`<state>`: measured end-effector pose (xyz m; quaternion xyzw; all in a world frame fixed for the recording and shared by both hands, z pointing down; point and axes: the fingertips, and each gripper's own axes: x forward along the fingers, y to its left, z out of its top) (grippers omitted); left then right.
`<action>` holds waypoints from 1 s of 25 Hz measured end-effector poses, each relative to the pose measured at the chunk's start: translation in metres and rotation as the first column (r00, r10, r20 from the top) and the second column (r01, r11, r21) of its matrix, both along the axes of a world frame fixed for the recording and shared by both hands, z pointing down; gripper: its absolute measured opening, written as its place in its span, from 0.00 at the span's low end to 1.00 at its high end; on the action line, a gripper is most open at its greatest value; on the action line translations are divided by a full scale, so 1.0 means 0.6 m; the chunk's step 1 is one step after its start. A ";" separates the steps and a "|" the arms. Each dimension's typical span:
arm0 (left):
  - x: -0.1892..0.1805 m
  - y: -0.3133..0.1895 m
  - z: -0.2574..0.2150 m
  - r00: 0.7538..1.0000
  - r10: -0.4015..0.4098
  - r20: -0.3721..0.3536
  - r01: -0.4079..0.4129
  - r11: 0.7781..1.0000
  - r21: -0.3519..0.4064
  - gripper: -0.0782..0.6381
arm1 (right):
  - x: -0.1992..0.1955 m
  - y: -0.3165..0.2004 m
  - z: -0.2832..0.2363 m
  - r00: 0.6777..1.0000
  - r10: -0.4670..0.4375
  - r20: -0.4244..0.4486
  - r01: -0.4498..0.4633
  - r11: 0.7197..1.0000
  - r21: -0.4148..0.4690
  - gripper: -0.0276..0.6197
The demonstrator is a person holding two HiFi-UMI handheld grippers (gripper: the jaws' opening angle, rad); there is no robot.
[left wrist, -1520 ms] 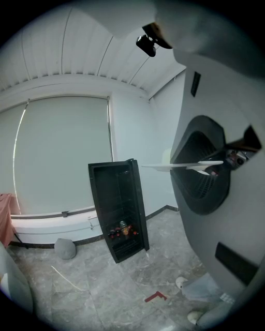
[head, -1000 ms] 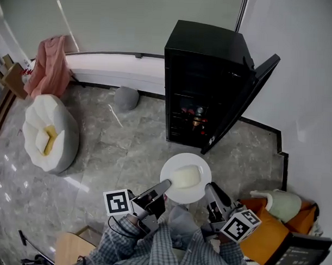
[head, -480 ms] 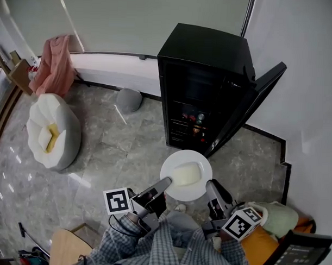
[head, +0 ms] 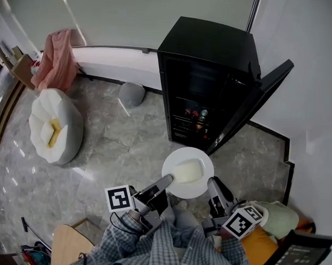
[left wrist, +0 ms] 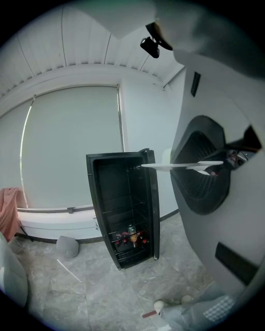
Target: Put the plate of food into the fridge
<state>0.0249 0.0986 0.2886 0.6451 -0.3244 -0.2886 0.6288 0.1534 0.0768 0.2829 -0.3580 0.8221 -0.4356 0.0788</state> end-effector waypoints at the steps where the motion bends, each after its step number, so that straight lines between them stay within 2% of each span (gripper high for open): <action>1: -0.001 -0.002 0.000 1.000 0.001 -0.001 -0.001 1.000 -0.003 0.14 | -0.001 -0.002 0.000 1.000 0.004 0.000 -0.004 1.000 -0.003 0.15; 9: -0.023 -0.054 0.003 0.999 0.038 0.014 -0.038 0.999 0.005 0.14 | -0.019 -0.048 0.007 0.994 0.073 0.081 -0.068 0.996 -0.065 0.15; 18: -0.061 -0.116 0.020 0.997 0.071 0.002 -0.071 0.997 -0.006 0.14 | -0.058 -0.105 0.021 0.993 0.105 0.046 -0.101 0.991 -0.088 0.14; 21: -0.077 -0.143 0.025 0.997 0.076 0.009 -0.076 0.997 -0.003 0.14 | -0.074 -0.126 0.022 0.995 0.097 0.017 -0.096 0.993 -0.067 0.14; 25: -0.087 -0.173 0.032 0.997 0.079 -0.023 -0.079 0.997 -0.009 0.14 | -0.085 -0.155 0.029 0.994 0.113 0.002 -0.113 0.991 -0.068 0.14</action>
